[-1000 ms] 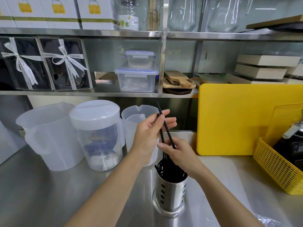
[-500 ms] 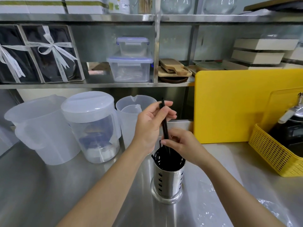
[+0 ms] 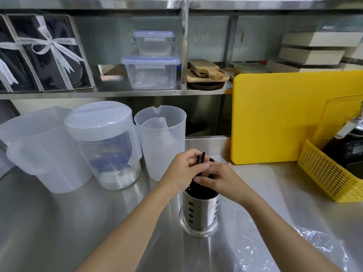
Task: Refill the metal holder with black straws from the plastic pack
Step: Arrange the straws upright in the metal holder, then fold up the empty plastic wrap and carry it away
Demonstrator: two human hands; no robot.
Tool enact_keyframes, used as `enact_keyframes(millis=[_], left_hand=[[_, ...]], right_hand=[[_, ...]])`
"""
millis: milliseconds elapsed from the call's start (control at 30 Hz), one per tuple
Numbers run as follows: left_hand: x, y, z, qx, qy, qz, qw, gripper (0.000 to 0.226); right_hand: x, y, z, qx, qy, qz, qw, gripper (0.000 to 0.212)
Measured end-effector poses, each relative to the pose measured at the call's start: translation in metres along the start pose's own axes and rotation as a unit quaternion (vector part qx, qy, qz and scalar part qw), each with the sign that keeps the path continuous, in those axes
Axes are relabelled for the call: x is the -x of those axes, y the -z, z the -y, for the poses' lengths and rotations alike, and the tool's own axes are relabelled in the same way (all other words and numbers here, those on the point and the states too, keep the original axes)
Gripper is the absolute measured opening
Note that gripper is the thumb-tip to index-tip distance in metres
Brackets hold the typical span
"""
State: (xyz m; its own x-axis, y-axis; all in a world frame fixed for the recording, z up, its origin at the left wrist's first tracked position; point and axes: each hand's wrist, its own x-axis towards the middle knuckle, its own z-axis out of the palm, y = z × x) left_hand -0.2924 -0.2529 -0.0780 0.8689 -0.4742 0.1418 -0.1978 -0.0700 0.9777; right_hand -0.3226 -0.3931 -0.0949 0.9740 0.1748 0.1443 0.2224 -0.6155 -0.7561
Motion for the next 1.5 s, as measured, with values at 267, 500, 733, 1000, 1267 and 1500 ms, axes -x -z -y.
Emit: enact_keyframes(millis=[267, 500, 733, 1000, 1267, 1500], left_hand=[[0.006, -0.003, 0.012, -0.127, 0.011, -0.032, 0.991, 0.011], [0.013, -0.001, 0.012, -0.240, 0.023, 0.044, 0.970, 0.013], [0.039, -0.015, -0.046, -0.246, -0.121, -0.026, 0.961, 0.024], [0.083, -0.096, -0.026, -0.224, -0.181, 0.049, 0.956, 0.035], [0.106, -0.153, 0.079, -0.383, -0.038, 0.169, 0.907, 0.053], [0.121, -0.160, 0.110, -0.485, 0.139, 0.144, 0.851, 0.078]], right_hand=[[0.001, -0.011, -0.015, 0.147, -0.004, -0.023, 0.989, 0.017], [0.019, -0.004, -0.010, 0.157, 0.015, -0.057, 0.986, 0.019], [0.054, 0.039, 0.011, 0.041, 0.027, -0.134, 0.990, 0.028], [0.151, 0.059, -0.036, 0.075, -0.163, -0.210, 0.961, 0.031], [0.254, 0.041, -0.107, 0.140, -0.439, -0.217, 0.860, 0.056], [0.308, 0.030, -0.133, 0.023, -0.573, -0.255, 0.778, 0.057]])
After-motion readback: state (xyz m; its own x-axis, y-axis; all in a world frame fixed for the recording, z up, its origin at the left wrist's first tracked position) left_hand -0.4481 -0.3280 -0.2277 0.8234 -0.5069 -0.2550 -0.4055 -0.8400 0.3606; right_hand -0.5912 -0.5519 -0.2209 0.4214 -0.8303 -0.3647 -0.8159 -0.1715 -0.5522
